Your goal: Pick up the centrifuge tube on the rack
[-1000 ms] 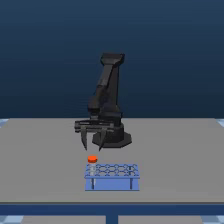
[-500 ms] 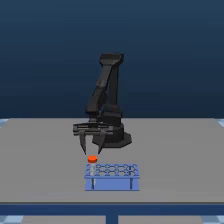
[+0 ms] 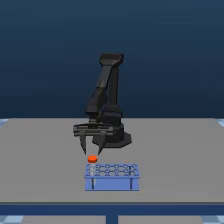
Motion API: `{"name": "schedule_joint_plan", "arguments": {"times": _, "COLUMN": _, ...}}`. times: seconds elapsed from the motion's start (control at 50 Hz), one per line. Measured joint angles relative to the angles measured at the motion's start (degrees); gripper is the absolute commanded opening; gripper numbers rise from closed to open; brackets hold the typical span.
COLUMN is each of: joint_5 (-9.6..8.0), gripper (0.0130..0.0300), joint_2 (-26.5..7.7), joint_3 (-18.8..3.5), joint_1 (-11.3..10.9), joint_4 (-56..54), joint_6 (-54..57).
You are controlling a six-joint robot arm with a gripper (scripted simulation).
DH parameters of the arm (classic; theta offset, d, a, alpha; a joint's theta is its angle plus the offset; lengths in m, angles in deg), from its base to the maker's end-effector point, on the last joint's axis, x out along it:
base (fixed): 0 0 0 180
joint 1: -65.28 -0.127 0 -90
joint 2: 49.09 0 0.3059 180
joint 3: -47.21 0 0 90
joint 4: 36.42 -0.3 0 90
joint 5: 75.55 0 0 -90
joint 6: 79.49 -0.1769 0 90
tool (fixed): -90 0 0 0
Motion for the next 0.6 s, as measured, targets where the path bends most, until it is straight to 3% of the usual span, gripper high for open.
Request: {"name": "schedule_joint_plan", "arguments": {"times": 0.6, "joint_5": 1.55, "gripper": 0.03, "joint_2": -2.7, "joint_3": 1.6, "joint_1": 0.0, "joint_4": -13.5, "joint_6": 13.6}}
